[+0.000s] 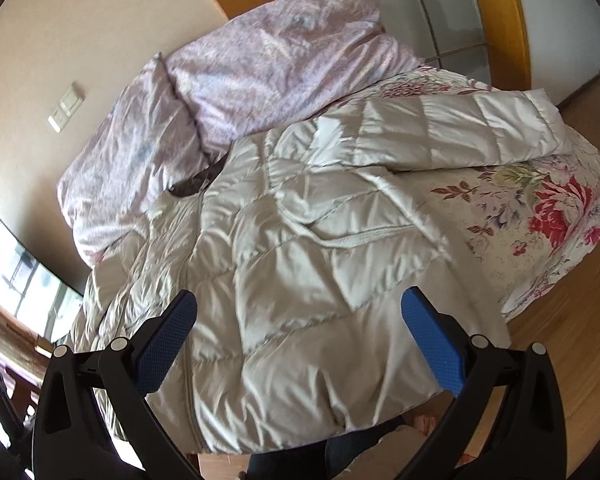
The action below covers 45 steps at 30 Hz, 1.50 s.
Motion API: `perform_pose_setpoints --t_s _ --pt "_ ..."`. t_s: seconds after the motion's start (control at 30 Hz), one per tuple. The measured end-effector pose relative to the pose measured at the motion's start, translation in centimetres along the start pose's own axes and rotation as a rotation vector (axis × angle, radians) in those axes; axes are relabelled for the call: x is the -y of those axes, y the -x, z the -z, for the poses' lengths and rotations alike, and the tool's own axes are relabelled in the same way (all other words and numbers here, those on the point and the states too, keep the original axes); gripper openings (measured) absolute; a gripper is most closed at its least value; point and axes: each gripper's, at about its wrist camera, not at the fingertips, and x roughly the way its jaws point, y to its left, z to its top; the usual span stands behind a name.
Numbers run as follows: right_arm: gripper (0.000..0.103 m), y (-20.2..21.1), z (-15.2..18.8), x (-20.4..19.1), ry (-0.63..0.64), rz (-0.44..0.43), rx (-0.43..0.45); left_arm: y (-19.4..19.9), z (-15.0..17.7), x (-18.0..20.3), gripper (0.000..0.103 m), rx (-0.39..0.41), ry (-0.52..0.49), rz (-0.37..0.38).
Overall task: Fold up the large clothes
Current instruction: 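Grasp the jacket sleeve cuff with the right gripper and lift it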
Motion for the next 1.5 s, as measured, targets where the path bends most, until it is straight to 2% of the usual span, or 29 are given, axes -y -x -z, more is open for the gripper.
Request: perform_pose_setpoints --t_s 0.17,0.2,0.33,0.43,0.5,0.6,0.83,0.9,0.93,1.0,1.1,1.17,1.27,1.33,1.4,1.5 --pt "0.101 -0.1 -3.8 7.2 -0.231 0.051 0.051 -1.2 -0.7 -1.0 0.101 -0.025 0.027 0.015" --pt "0.094 -0.1 -4.5 8.8 -0.28 0.065 0.066 -1.4 -0.7 -1.2 0.101 -0.03 0.033 0.018" --pt "0.084 -0.2 -6.3 14.5 -0.442 0.119 0.106 -2.4 -1.1 -1.6 0.101 -0.055 0.045 0.047" --pt "0.074 -0.9 -7.7 18.2 -0.547 0.14 0.119 -3.2 -1.2 -1.9 0.101 -0.075 0.052 0.096" --pt "0.065 -1.7 -8.5 20.3 -0.607 0.123 0.119 -3.4 -1.2 -1.9 0.101 -0.083 0.054 0.117" --pt "0.056 -3.3 -9.6 22.9 -0.697 0.086 0.111 -3.8 -1.3 -1.8 0.101 -0.084 0.057 0.152" --pt "0.051 -5.3 -11.2 26.1 -0.789 0.123 0.123 -4.0 -1.8 -2.7 0.101 -0.048 0.112 0.218" --pt "0.041 -5.6 -11.4 26.7 -0.803 0.126 0.132 -4.0 -2.0 -3.0 0.101 -0.029 0.135 0.217" --pt "0.038 -5.7 -11.5 26.8 -0.805 0.134 0.137 -4.1 -2.1 -3.2 0.101 -0.022 0.144 0.221" --pt "0.024 -6.0 -11.9 27.0 -0.799 0.17 0.135 -4.3 -2.3 -3.5 0.101 -0.013 0.157 0.227" --pt "0.015 -6.1 -12.7 26.8 -0.77 0.196 0.145 -4.4 -2.4 -3.9 0.101 0.014 0.165 0.216" --pt "0.012 -5.5 -13.8 25.6 -0.7 0.227 0.178 -4.2 -2.5 -4.4 0.101 0.052 0.166 0.195" --pt "0.011 -3.8 -16.1 22.1 -0.542 0.276 0.255 -4.1 -2.6 -5.4 0.101 0.081 0.181 0.174" --pt "0.01 -2.6 -17.7 18.7 -0.433 0.27 0.302 -4.2 -2.7 -6.3 0.101 0.084 0.199 0.165" --pt "0.01 -1.5 -19.0 15.0 -0.328 0.244 0.34 -4.4 -2.7 -7.1 0.101 0.089 0.217 0.166" --pt "0.01 -0.3 -20.3 8.6 -0.183 0.145 0.371 -4.6 -2.6 -8.2 0.101 0.093 0.242 0.164"
